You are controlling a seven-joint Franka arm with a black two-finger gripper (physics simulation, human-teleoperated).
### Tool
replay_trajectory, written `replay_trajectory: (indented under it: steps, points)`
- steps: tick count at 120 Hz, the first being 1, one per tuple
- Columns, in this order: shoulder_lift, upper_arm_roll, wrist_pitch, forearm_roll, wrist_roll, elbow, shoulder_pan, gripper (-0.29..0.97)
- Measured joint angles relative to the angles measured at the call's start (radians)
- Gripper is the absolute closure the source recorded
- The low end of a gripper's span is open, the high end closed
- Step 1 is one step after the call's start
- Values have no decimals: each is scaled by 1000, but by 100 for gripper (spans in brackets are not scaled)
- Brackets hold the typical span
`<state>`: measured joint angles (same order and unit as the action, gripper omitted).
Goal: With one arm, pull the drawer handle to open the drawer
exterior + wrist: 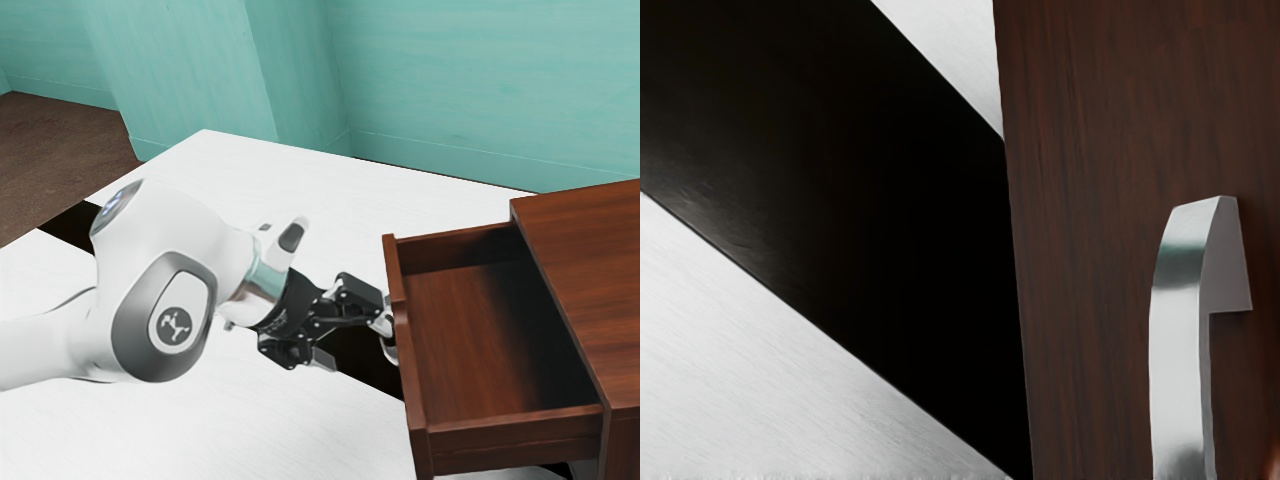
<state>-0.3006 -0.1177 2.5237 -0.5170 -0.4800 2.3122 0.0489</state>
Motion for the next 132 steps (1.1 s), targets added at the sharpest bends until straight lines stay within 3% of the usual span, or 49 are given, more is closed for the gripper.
replay_trajectory:
  steps: [80,90,106,115,132]
  points:
    - [-111,72,-14,69,-17,92,6,0]
    - [-131,72,-29,145,-18,62,7,0]
    - [-151,66,-127,380,21,-131,10,0]
    - [-151,14,-250,481,59,-281,14,0]
    - [-145,-39,-495,580,122,-374,24,0]
